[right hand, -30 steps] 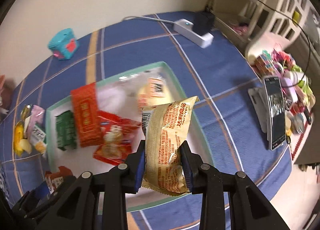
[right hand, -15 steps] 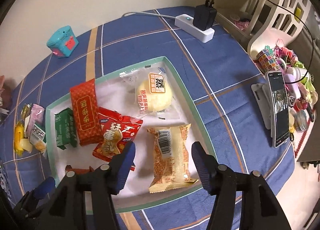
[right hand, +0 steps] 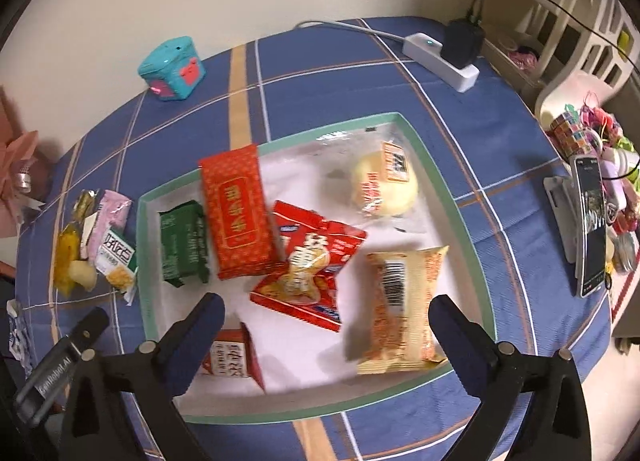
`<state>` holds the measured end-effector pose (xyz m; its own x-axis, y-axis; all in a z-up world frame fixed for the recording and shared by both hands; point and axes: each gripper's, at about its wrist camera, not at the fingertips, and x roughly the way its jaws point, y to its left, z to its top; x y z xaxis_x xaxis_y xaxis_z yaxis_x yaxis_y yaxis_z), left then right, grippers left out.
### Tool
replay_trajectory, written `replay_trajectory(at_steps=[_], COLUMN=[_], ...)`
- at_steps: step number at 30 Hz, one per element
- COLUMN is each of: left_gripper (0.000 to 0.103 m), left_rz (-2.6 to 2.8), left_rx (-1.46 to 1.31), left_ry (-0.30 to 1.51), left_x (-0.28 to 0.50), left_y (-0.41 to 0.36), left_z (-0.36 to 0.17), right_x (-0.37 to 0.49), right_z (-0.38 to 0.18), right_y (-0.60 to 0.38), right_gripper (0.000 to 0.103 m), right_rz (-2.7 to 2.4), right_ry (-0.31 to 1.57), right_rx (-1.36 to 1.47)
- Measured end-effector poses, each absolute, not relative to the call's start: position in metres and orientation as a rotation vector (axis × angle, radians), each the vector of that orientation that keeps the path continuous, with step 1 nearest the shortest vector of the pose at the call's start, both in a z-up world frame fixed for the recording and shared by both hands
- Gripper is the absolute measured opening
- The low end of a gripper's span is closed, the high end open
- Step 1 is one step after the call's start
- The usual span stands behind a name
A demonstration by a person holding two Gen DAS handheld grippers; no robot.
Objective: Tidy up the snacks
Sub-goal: 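Carry both packs over the white tray and open both tools to release, then withdraw both tools from the tray back toward the snack pile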
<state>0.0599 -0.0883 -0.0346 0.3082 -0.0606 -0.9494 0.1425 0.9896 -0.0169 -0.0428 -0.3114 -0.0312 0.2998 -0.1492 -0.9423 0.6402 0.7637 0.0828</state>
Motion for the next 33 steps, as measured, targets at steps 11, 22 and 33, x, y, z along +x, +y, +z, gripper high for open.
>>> replay_trajectory(at_steps=[11,22,33], left_gripper=[0.103,0.103,0.103], left_rz=[-0.096,-0.029,-0.005], left_rx=[0.009,-0.048,-0.078], left_ry=[1.215,1.225,1.233], left_x=[0.071,0.088,0.111], left_y=[-0.046,0.006,0.038], left_z=[-0.025,-0.021,-0.022], right_x=[-0.017,0.017,0.045], right_z=[-0.022,-0.030,-0.045], right_y=[-0.268,-0.199,-0.159], right_gripper=[0.103,0.103,0.103], right_rz=[-0.481,-0.342,-0.249], right_ry=[1.156,1.180,1.205], right_rx=[0.438,0.397,0.372])
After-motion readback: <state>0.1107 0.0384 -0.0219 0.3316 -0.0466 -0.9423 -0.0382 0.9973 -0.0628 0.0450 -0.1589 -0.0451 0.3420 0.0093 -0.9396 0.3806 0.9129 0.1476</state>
